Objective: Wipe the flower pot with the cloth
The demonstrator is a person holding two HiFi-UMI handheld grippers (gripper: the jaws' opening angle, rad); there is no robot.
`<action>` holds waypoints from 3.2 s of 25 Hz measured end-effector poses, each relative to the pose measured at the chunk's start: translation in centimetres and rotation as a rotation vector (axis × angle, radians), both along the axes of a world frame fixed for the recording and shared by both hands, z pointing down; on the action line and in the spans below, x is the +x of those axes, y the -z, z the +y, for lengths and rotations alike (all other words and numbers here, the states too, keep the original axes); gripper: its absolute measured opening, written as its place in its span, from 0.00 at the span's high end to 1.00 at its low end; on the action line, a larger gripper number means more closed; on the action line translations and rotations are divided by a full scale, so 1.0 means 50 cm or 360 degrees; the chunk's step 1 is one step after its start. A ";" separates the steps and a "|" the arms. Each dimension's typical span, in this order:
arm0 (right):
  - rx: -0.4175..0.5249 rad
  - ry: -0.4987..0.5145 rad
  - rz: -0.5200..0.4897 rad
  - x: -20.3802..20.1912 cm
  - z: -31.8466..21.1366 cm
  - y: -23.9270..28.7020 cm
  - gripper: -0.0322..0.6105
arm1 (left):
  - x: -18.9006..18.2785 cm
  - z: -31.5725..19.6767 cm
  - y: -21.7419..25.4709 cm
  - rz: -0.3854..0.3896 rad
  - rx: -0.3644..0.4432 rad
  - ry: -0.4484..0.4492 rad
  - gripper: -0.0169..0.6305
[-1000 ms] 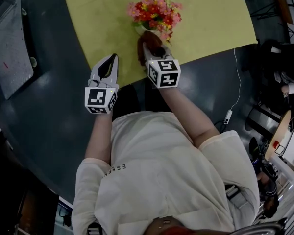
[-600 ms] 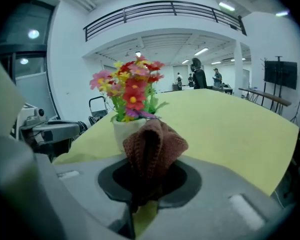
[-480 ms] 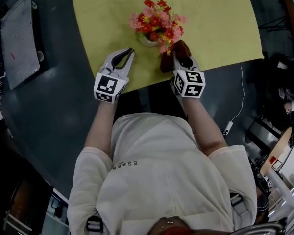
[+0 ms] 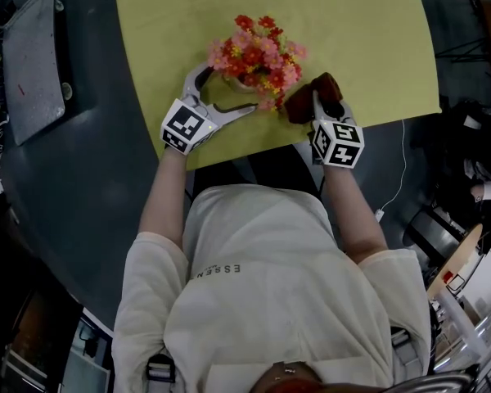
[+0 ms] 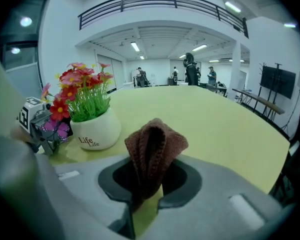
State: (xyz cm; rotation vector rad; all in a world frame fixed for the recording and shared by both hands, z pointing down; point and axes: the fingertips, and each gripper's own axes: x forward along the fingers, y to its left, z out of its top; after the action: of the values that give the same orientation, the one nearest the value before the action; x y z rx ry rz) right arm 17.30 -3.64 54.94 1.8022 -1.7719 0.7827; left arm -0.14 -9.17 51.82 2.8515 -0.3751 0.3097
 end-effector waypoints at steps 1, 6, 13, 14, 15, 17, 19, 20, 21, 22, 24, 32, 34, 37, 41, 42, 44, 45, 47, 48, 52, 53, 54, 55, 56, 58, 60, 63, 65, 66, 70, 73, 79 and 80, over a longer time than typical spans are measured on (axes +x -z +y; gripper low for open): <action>-0.0004 0.0014 0.0003 0.003 -0.007 -0.002 0.86 | 0.009 -0.004 -0.005 -0.0017 0.0003 -0.0016 0.10; 0.0020 0.0090 0.0013 0.006 -0.067 0.008 0.86 | 0.043 -0.026 -0.021 -0.0097 0.0061 -0.0121 0.10; -0.0004 0.0211 0.0016 0.027 -0.127 0.002 0.86 | 0.099 -0.037 -0.027 -0.0152 0.0121 -0.0225 0.10; -0.0008 0.0223 0.0014 0.033 -0.131 0.001 0.86 | 0.105 -0.036 -0.033 -0.0174 0.0110 -0.0236 0.10; -0.0008 0.0235 0.0013 0.039 -0.135 0.002 0.86 | 0.110 -0.035 -0.038 -0.0197 0.0102 -0.0243 0.10; -0.0004 0.0267 0.0011 0.048 -0.140 0.004 0.86 | 0.115 -0.032 -0.042 -0.0224 0.0096 -0.0240 0.11; -0.0008 0.0290 0.0006 0.050 -0.143 0.003 0.86 | 0.114 -0.032 -0.042 -0.0233 0.0097 -0.0232 0.12; -0.0012 0.0294 0.0000 0.050 -0.144 0.001 0.86 | 0.113 -0.032 -0.043 -0.0238 0.0097 -0.0233 0.12; -0.0015 0.0296 -0.0007 0.050 -0.144 -0.001 0.86 | 0.113 -0.032 -0.043 -0.0244 0.0096 -0.0235 0.12; -0.0017 0.0299 -0.0013 0.051 -0.144 -0.002 0.86 | 0.115 -0.031 -0.044 -0.0250 0.0096 -0.0237 0.12; -0.0009 0.0317 -0.0014 0.055 -0.139 -0.002 0.86 | 0.120 -0.027 -0.043 -0.0256 0.0102 -0.0234 0.12; 0.0012 0.0377 -0.0009 0.055 -0.138 0.007 0.86 | 0.114 -0.034 -0.023 -0.0206 0.0141 -0.0124 0.10; 0.0023 0.0401 0.0002 0.055 -0.133 0.011 0.86 | 0.114 -0.035 -0.001 -0.0148 0.0112 -0.0051 0.10; 0.0053 0.0468 0.0017 0.041 -0.126 0.020 0.86 | 0.110 -0.038 0.039 -0.0117 0.0095 0.0045 0.10; 0.0135 0.0615 -0.0007 -0.019 -0.145 0.054 0.86 | 0.103 -0.054 0.109 -0.0076 0.0085 0.0122 0.10; 0.0165 0.0656 -0.0019 -0.042 -0.148 0.064 0.86 | 0.100 -0.053 0.127 -0.0073 0.0083 0.0126 0.10; 0.0234 0.0735 -0.0045 -0.091 -0.150 0.083 0.86 | 0.092 -0.048 0.157 -0.0095 0.0088 0.0125 0.10; 0.0267 0.0770 -0.0058 -0.112 -0.151 0.094 0.86 | 0.089 -0.045 0.170 -0.0113 0.0089 0.0123 0.10; 0.0322 0.0824 -0.0081 -0.145 -0.153 0.115 0.86 | 0.083 -0.046 0.198 -0.0131 0.0094 0.0130 0.10; 0.0342 0.0845 -0.0088 -0.157 -0.155 0.126 0.86 | 0.078 -0.048 0.214 -0.0126 0.0094 0.0142 0.10; 0.0431 0.0931 -0.0117 -0.212 -0.154 0.172 0.86 | 0.051 -0.058 0.262 -0.0111 0.0073 0.0205 0.10; 0.0458 0.0952 -0.0124 -0.227 -0.151 0.184 0.86 | 0.047 -0.058 0.268 -0.0118 0.0075 0.0211 0.10; 0.0479 0.0962 -0.0129 -0.239 -0.148 0.193 0.86 | 0.044 -0.057 0.273 -0.0123 0.0078 0.0215 0.10; 0.0491 0.0958 -0.0138 -0.248 -0.146 0.200 0.86 | 0.041 -0.058 0.278 -0.0123 0.0079 0.0219 0.10; 0.0498 0.0945 -0.0153 -0.252 -0.145 0.206 0.86 | 0.041 -0.059 0.282 -0.0120 0.0080 0.0224 0.10; 0.0508 0.0921 -0.0184 -0.253 -0.144 0.214 0.86 | 0.043 -0.060 0.292 -0.0120 0.0085 0.0228 0.10; 0.0522 0.0904 -0.0205 -0.252 -0.142 0.224 0.86 | 0.048 -0.060 0.305 -0.0125 0.0097 0.0223 0.10; 0.0557 0.0884 -0.0271 -0.260 -0.139 0.244 0.86 | 0.055 -0.067 0.328 -0.0097 0.0103 0.0235 0.10; 0.0577 0.0882 -0.0314 -0.277 -0.141 0.256 0.86 | 0.051 -0.080 0.341 -0.0063 0.0095 0.0253 0.10; 0.0588 0.0890 -0.0334 -0.289 -0.143 0.262 0.86 | 0.048 -0.087 0.347 -0.0043 0.0089 0.0261 0.10; 0.0633 0.1045 -0.0418 -0.347 -0.128 0.286 0.86 | 0.058 -0.095 0.381 0.0057 0.0068 0.0261 0.10; 0.0655 0.1165 -0.0477 -0.378 -0.109 0.298 0.86 | 0.076 -0.087 0.401 0.0112 0.0059 0.0229 0.10; 0.0610 0.1381 -0.0493 -0.422 -0.074 0.286 0.86 | 0.088 -0.072 0.429 0.0181 0.0029 0.0132 0.10; 0.0603 0.1361 -0.0487 -0.415 -0.074 0.281 0.86 | 0.089 -0.070 0.435 0.0188 0.0037 0.0117 0.10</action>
State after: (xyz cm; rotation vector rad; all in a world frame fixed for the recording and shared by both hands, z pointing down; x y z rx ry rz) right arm -3.45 -7.35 40.88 0.9303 -2.7243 0.3833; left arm 4.30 -12.64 30.08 2.8531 -0.4611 0.1229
